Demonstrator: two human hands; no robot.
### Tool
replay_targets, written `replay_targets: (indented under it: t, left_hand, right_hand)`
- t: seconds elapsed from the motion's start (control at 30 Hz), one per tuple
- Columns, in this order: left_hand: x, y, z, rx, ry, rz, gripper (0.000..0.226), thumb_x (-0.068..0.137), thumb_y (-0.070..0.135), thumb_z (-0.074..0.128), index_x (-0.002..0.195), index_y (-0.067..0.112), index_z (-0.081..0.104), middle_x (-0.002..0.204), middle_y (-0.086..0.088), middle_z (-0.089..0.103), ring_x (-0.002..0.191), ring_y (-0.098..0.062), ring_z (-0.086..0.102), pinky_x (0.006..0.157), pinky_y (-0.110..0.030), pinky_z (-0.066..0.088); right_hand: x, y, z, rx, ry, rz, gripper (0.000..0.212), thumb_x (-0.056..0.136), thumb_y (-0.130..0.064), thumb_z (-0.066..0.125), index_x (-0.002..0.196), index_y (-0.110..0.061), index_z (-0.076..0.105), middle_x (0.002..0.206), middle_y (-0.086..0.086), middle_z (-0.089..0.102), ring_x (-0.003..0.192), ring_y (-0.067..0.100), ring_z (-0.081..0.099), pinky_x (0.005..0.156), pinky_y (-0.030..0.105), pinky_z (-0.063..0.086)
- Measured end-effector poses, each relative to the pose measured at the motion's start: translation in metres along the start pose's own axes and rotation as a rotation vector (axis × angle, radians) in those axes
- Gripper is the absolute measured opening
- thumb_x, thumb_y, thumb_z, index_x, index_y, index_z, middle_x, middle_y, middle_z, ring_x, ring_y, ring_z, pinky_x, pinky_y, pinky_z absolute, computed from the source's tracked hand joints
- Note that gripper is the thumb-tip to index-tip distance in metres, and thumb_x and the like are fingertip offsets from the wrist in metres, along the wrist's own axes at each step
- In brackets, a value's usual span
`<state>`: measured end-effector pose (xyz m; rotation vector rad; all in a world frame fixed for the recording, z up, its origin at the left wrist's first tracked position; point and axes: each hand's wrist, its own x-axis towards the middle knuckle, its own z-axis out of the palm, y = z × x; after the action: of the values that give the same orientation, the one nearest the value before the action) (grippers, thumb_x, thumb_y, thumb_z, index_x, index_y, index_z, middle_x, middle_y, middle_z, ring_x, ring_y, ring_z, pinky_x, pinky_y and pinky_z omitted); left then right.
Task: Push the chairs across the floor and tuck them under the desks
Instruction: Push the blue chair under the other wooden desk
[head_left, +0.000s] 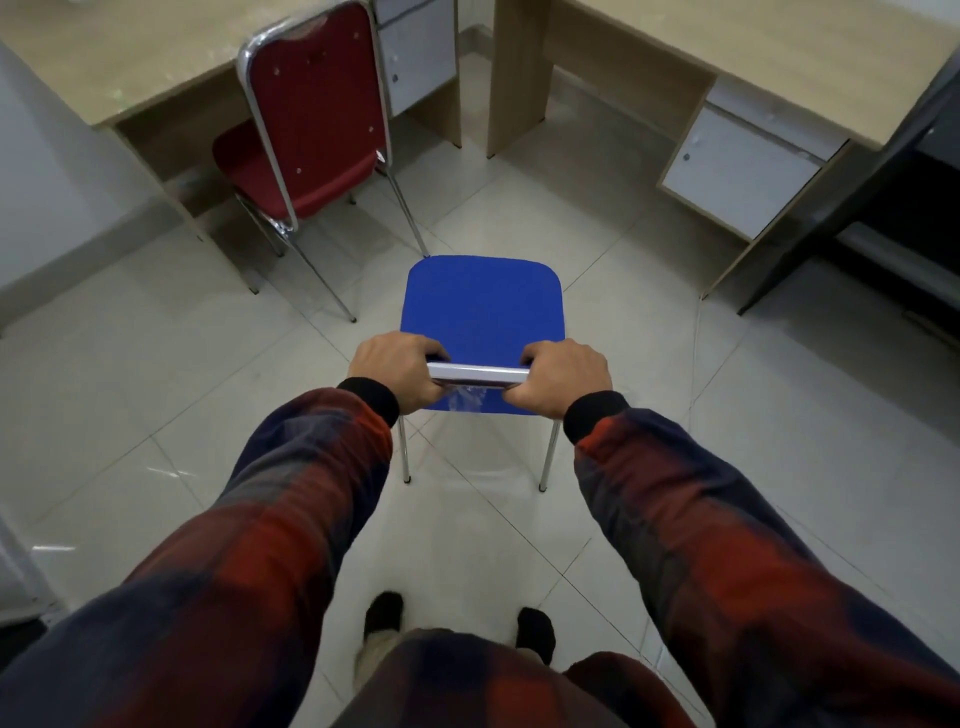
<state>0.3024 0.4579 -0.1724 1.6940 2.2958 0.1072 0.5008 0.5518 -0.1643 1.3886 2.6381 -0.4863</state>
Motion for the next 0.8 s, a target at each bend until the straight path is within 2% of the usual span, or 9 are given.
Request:
replay_targets:
  t: [0.4, 0.53, 0.67, 0.8]
  left_hand:
    - [0.028, -0.096, -0.032, 0.025, -0.069, 0.182, 0.029, 0.079, 0.05, 0.062, 0.102, 0.034, 0.069, 0.091, 0.014, 0.069, 0.081, -0.013, 0.062, 0.072, -0.033, 0.054]
    - [0.039, -0.131, -0.046, 0.042, -0.119, 0.192, 0.029, 0.078, 0.053, 0.063, 0.099, 0.034, 0.07, 0.089, 0.014, 0.069, 0.082, -0.014, 0.063, 0.075, -0.035, 0.055]
    - [0.044, -0.149, -0.052, 0.069, -0.164, 0.218, 0.028, 0.078, 0.044, 0.062, 0.103, 0.036, 0.07, 0.091, 0.015, 0.069, 0.082, -0.012, 0.062, 0.076, -0.034, 0.056]
    - [0.048, -0.146, -0.055, 0.115, -0.203, 0.239, 0.029, 0.078, 0.036, 0.058, 0.104, 0.036, 0.069, 0.087, 0.017, 0.066, 0.079, -0.01, 0.06, 0.069, -0.027, 0.053]
  right_hand:
    - [0.025, -0.096, 0.016, 0.032, 0.04, 0.161, 0.038, 0.078, -0.053, 0.063, 0.101, -0.024, 0.069, 0.082, -0.005, 0.065, 0.073, 0.02, 0.059, 0.064, 0.027, 0.047]
    - [0.033, -0.132, 0.025, 0.046, 0.083, 0.212, 0.038, 0.078, -0.053, 0.061, 0.099, -0.023, 0.068, 0.08, -0.004, 0.065, 0.072, 0.02, 0.058, 0.062, 0.026, 0.046]
    - [0.036, -0.153, 0.032, 0.078, 0.106, 0.255, 0.038, 0.077, -0.055, 0.062, 0.099, -0.024, 0.068, 0.081, -0.005, 0.065, 0.074, 0.019, 0.059, 0.064, 0.027, 0.049]
    - [0.037, -0.15, 0.026, 0.097, 0.11, 0.232, 0.038, 0.075, -0.055, 0.065, 0.099, -0.026, 0.071, 0.079, -0.009, 0.065, 0.074, 0.018, 0.06, 0.066, 0.027, 0.049]
